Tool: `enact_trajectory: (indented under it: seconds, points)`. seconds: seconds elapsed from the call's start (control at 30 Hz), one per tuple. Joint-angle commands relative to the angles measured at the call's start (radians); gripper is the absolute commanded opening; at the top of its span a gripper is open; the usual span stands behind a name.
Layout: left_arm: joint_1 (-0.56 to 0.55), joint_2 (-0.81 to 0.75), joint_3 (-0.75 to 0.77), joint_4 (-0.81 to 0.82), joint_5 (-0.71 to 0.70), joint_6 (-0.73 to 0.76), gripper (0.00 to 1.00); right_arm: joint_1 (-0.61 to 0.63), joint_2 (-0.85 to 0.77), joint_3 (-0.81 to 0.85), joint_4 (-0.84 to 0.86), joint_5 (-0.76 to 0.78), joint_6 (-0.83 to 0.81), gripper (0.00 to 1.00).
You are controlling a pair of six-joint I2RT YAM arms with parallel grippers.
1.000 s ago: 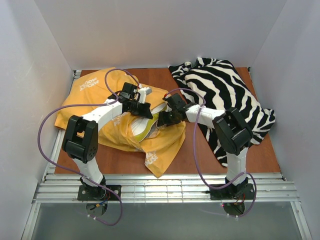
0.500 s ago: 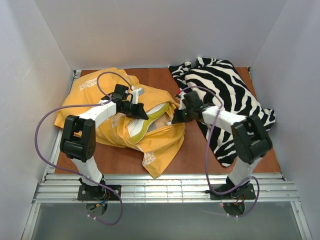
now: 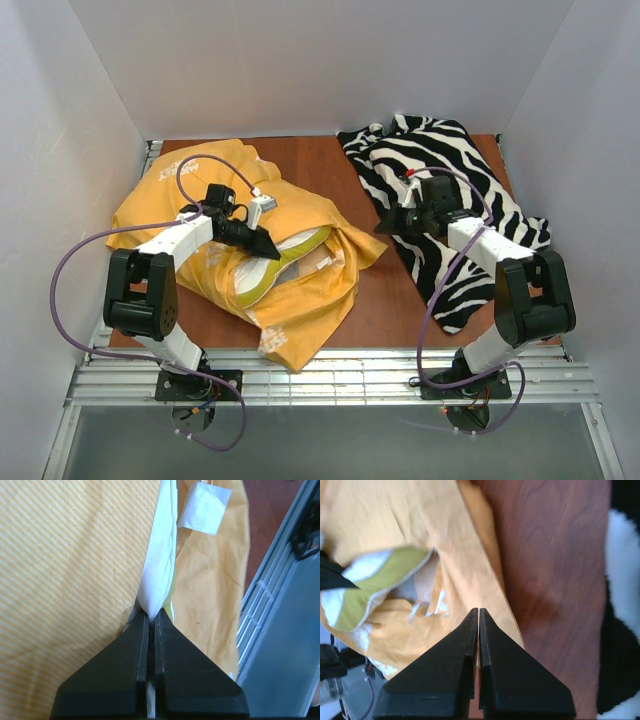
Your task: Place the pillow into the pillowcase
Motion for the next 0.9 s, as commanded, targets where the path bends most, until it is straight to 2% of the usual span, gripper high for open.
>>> enact_trajectory:
  seconds: [0.0, 0.1, 0.17, 0.23, 0.27, 0.33, 0.37, 0.43, 0.6, 0.67, 0.7, 0.87]
  points:
    - [0.018, -0.043, -0.046, -0.103, -0.055, 0.265, 0.0, -0.037, -0.025, 0.038, 0.081, -0.004, 0.053, 0.01]
    - [0.021, -0.033, -0.074, -0.098, -0.117, 0.276, 0.0, -0.045, -0.014, 0.078, 0.11, -0.046, 0.065, 0.01]
    - [0.024, -0.011, -0.042, -0.113, -0.093, 0.254, 0.0, -0.029, -0.011, 0.089, 0.134, -0.136, 0.071, 0.01]
    - [0.023, 0.018, 0.005, -0.116, -0.027, 0.185, 0.0, 0.021, 0.015, 0.126, 0.087, -0.159, 0.042, 0.01]
    - [0.023, 0.036, 0.03, -0.122, -0.002, 0.163, 0.0, 0.043, 0.018, 0.145, 0.037, -0.15, 0.0, 0.09]
    - [0.023, 0.058, 0.064, -0.135, 0.056, 0.119, 0.0, 0.122, 0.012, 0.147, 0.015, -0.082, -0.04, 0.23]
    - [0.023, 0.067, 0.084, -0.136, 0.071, 0.109, 0.0, 0.15, 0.017, 0.147, 0.012, 0.008, -0.057, 0.38]
    - [0.023, 0.07, 0.093, -0.138, 0.11, 0.086, 0.0, 0.22, 0.041, 0.164, -0.001, 0.092, -0.071, 0.47]
    - [0.023, 0.07, 0.104, -0.155, 0.122, 0.075, 0.0, 0.337, 0.193, 0.265, -0.1, 0.255, -0.099, 0.51]
    - [0.023, 0.067, 0.109, -0.155, 0.127, 0.066, 0.0, 0.349, 0.257, 0.291, -0.123, 0.305, -0.091, 0.62]
    - [0.023, 0.063, 0.109, -0.155, 0.133, 0.06, 0.0, 0.36, 0.279, 0.299, -0.132, 0.322, -0.087, 0.63]
    - [0.023, 0.047, 0.104, -0.129, 0.15, 0.02, 0.0, 0.403, 0.359, 0.342, -0.16, 0.43, -0.091, 0.62]
